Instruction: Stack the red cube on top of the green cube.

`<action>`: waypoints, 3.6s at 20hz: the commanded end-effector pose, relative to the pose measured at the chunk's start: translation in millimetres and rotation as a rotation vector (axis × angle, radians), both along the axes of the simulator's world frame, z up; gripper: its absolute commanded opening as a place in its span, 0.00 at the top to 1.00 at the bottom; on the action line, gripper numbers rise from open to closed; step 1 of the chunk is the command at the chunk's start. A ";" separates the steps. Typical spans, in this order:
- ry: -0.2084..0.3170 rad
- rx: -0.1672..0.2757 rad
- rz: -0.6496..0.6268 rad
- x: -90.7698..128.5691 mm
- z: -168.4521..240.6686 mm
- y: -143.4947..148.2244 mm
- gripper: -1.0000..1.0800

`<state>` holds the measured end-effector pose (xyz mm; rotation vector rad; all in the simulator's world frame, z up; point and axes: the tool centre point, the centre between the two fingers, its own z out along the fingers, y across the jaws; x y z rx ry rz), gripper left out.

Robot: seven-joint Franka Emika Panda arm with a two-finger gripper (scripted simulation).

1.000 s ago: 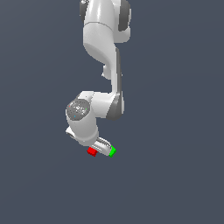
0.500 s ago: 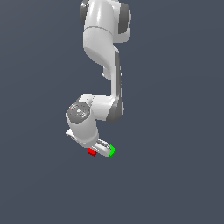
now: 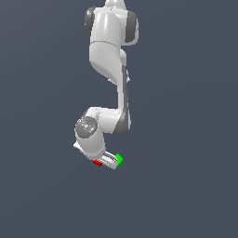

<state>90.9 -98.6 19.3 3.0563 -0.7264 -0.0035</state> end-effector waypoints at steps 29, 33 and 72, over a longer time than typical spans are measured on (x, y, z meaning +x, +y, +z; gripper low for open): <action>-0.002 0.000 0.000 -0.5 80.3 0.0 1.00; -0.002 0.000 0.000 -0.2 95.9 0.0 1.00; -0.002 0.000 0.000 4.7 41.0 91.8 0.04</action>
